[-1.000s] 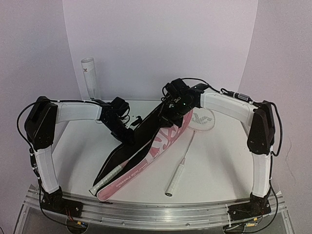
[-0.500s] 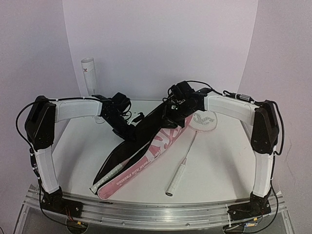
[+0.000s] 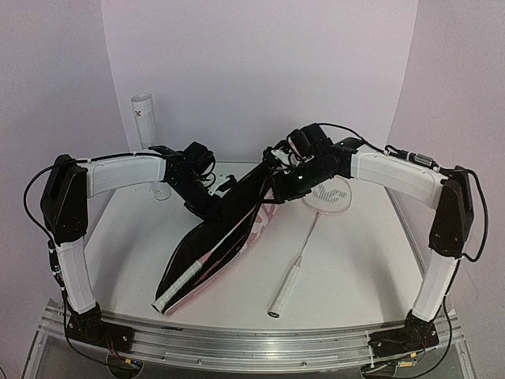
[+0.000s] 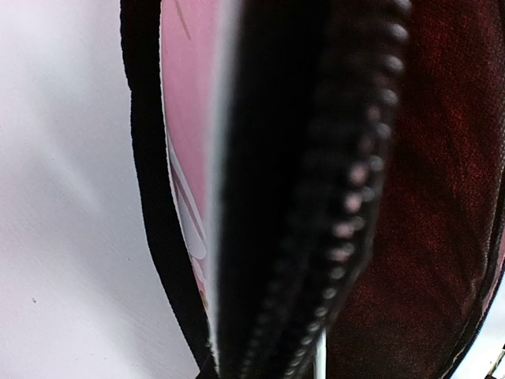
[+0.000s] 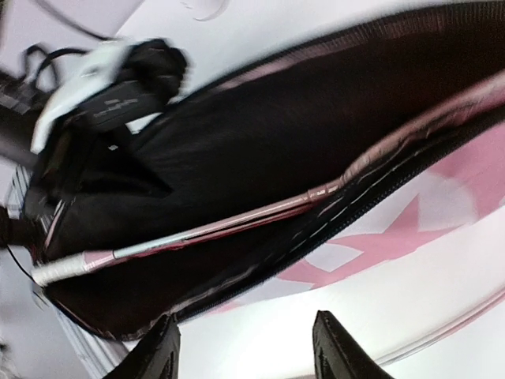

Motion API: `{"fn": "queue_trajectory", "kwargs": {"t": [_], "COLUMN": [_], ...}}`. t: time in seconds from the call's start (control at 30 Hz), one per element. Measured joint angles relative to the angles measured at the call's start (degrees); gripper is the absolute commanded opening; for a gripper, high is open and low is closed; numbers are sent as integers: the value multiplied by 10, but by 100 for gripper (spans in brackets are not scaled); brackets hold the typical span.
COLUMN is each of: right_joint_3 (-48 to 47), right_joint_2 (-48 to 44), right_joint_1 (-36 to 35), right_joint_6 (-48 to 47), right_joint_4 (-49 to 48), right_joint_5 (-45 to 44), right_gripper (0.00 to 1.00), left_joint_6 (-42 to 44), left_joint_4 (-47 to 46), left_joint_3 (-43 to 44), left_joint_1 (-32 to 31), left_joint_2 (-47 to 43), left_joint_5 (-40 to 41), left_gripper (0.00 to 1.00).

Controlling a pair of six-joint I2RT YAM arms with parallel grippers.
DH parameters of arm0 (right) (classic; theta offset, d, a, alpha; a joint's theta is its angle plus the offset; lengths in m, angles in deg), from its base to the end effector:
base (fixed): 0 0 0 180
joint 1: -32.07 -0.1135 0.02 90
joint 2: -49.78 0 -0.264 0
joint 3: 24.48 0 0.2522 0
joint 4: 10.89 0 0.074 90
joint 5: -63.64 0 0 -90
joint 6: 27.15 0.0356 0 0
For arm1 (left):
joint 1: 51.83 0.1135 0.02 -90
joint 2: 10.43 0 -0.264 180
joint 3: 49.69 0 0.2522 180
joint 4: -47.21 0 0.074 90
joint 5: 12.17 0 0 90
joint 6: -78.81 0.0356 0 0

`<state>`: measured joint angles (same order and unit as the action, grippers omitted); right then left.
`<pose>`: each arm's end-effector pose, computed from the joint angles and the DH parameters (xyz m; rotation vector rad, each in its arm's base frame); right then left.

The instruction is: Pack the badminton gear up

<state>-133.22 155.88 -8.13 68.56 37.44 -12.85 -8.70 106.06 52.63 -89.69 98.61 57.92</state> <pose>0.3162 0.2781 0.3010 -0.8353 2.2941 0.6532 0.3092 -0.2557 0.2357 1.0541 2.5637 -0.6454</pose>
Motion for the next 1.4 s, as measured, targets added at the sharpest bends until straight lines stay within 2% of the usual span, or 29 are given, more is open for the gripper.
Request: {"fn": "queue_trajectory", "kwargs": {"t": [0.1,0.2,0.3,0.37,0.5,0.7,0.8,1.4], "right_joint_3": [0,0,-18,-46,-97,-126,-134,-186], "right_joint_2": [-37,-77,-89,-66,20,149,184,263], "right_joint_1": [-2,-11,-57,-108,-182,-230,-239,-246], "right_joint_6": [-96,-210,-346,-418,-500,-575,-599,-711], "right_joint_4": [-1,-8,-18,-23,-42,-34,-29,10], "right_joint_5": [0,3,14,36,88,137,147,105], "right_gripper": [58,64,64,62,54,54,55,57], "left_joint_6": [0,0,0,0,-3,-10,-10,-10], "left_joint_4": [0,3,11,15,15,15,15,15], "left_joint_3": [0,2,9,12,12,12,12,12], "left_joint_1": [1,0,0,0,0,0,0,0], "left_joint_2": [0,0,0,0,0,0,0,0], "left_joint_5": [0,2,3,2,0,-6,-10,-15], "left_gripper": [0,0,0,0,0,0,0,0]}}
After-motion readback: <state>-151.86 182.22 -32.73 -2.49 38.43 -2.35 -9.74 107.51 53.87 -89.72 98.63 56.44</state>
